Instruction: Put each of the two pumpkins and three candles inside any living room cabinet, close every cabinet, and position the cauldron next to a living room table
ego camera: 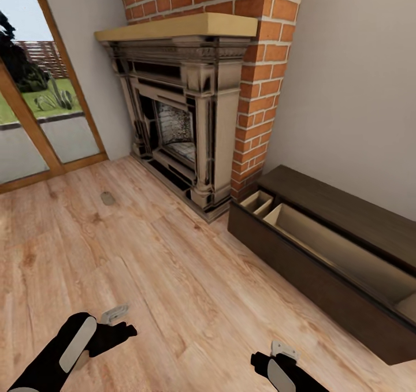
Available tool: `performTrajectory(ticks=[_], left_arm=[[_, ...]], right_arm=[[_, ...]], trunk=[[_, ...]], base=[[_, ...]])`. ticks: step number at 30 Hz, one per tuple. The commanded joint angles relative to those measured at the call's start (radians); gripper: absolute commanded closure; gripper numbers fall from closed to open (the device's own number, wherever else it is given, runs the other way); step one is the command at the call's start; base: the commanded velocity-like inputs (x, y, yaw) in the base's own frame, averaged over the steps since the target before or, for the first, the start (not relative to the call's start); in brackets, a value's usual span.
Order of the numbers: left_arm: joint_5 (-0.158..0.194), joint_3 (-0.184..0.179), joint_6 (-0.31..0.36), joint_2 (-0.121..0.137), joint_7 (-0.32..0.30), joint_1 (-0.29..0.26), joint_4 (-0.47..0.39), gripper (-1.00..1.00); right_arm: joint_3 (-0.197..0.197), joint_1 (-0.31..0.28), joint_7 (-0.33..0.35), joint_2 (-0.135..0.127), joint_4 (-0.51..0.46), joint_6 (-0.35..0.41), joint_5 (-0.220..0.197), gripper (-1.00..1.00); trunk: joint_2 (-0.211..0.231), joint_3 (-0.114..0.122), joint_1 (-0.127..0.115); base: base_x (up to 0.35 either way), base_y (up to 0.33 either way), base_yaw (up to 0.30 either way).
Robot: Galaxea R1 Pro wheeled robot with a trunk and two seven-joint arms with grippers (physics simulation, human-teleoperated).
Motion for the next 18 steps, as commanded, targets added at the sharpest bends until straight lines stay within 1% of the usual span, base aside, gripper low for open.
performTrajectory(ticks=[1, 18], left_arm=[[0.000, 0.000, 0.000, 0.000, 0.000, 0.000, 0.000, -1.00], [0.002, 0.002, 0.000, 0.001, 0.000, 0.000, 0.000, -1.00]], right_arm=[[0.000, 0.000, 0.000, 0.000, 0.000, 0.000, 0.000, -1.00], [0.001, 0.000, 0.000, 0.000, 0.001, -0.001, 0.000, -1.00]], trunk=[[0.000, 0.000, 0.000], [0.000, 0.008, 0.000]], base=[[0.000, 0.000, 0.298], [0.000, 0.000, 0.298]])
